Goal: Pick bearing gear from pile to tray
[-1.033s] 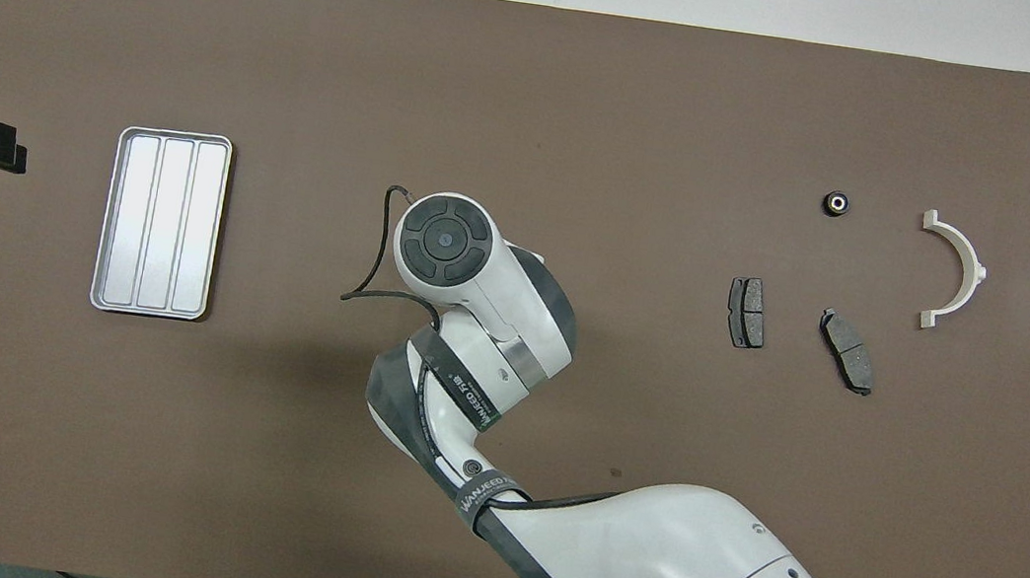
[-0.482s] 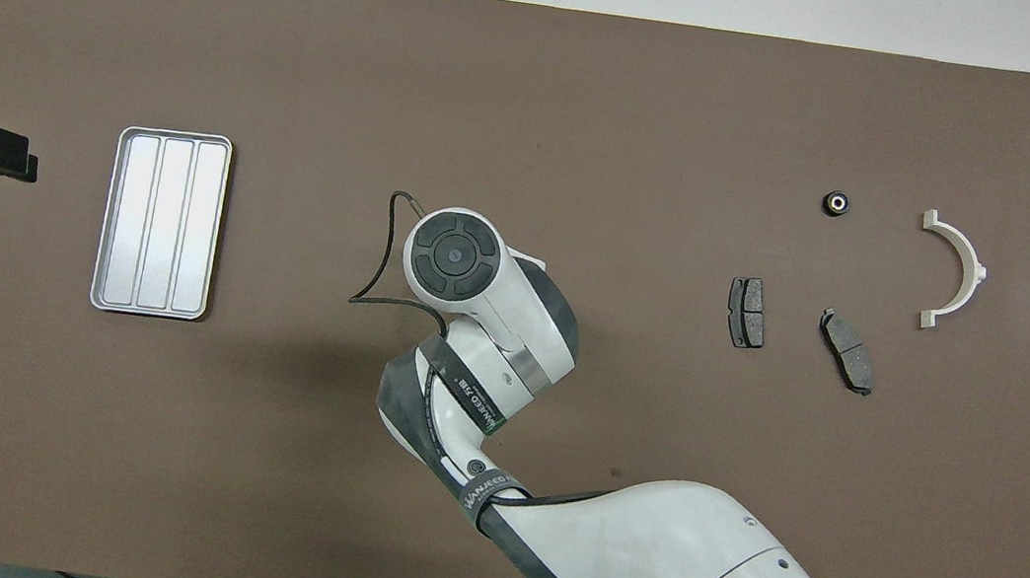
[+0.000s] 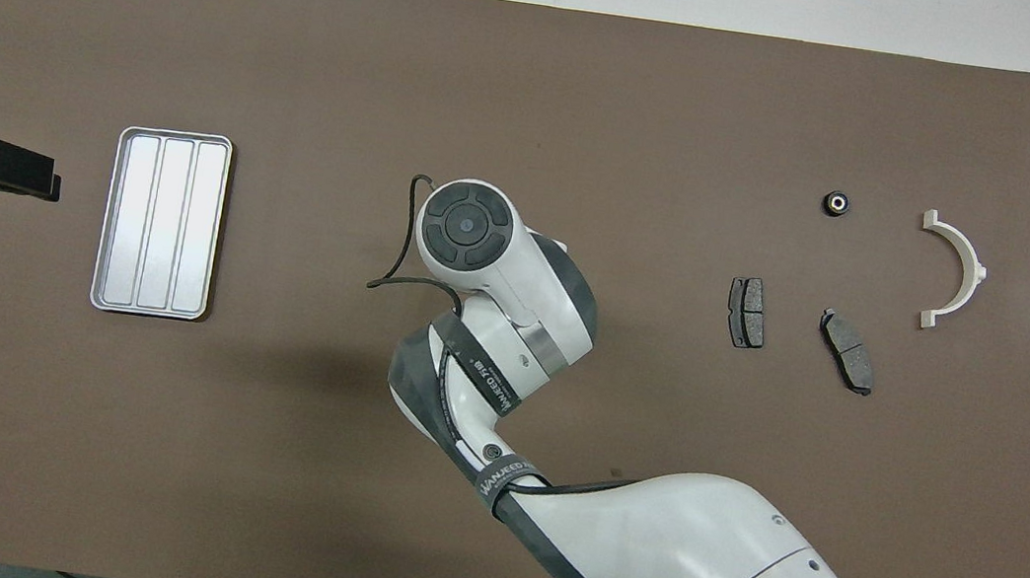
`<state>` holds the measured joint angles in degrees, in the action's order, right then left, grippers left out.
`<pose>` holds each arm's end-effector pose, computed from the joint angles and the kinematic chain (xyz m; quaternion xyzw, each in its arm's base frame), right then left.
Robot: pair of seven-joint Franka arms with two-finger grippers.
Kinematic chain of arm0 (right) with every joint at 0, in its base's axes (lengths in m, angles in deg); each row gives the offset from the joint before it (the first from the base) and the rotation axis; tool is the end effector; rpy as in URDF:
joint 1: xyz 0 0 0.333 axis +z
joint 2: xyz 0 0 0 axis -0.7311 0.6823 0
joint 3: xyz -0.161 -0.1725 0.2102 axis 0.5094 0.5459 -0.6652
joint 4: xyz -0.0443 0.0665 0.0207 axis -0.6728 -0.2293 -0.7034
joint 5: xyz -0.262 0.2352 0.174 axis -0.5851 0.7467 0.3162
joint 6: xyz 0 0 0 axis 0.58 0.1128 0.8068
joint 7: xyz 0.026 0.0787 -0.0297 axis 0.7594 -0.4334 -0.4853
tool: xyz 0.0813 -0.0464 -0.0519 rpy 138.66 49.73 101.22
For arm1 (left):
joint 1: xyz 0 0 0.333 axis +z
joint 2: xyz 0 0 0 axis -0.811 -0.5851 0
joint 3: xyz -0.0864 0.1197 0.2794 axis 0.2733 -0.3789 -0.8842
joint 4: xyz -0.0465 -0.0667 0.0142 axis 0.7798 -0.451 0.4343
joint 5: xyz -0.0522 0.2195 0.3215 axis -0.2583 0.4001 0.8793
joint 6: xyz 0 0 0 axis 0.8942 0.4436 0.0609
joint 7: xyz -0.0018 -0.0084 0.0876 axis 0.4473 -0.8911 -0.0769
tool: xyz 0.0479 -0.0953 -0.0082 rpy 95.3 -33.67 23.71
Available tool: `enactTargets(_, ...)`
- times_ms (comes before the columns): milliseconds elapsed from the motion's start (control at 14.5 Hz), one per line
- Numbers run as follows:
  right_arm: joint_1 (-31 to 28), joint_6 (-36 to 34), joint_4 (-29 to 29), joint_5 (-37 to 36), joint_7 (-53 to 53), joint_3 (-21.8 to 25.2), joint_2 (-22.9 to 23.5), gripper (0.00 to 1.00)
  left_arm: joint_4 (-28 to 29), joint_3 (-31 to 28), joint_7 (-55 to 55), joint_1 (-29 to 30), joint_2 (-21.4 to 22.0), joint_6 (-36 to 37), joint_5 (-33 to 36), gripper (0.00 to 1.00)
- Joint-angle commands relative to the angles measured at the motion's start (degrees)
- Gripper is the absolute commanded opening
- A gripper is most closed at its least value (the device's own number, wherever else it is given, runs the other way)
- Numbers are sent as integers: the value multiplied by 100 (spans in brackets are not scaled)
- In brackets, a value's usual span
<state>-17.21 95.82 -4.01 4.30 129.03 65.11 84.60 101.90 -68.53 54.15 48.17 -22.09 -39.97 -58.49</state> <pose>0.6051 0.4016 0.3391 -0.8901 0.4549 -0.0272 0.0091 0.5300 -0.0546 0.6043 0.9997 -0.0026 0.0232 0.0031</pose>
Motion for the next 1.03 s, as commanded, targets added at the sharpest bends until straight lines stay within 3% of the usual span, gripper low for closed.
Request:
enactTargets(0,-680,-406,-119,-6,-1231,-104,-324,100,454,-46,-436,-302,250,-269,-20,100)
enactTargets(207,-1340,-855,-110,-6,-3137,-95,-562,100,981,-46,-1260,-1030,93,-1304,-12,100)
enactTargets(551,-2500,-830,47,-50,-5697,-87,-606,100,921,-46,-1999,-1989,-1207,-2264,314,100)
enactTargets(964,-3345,-93,741,-93,-6184,-87,-554,100,658,-55,-3257,-2614,-2579,-3364,604,100)
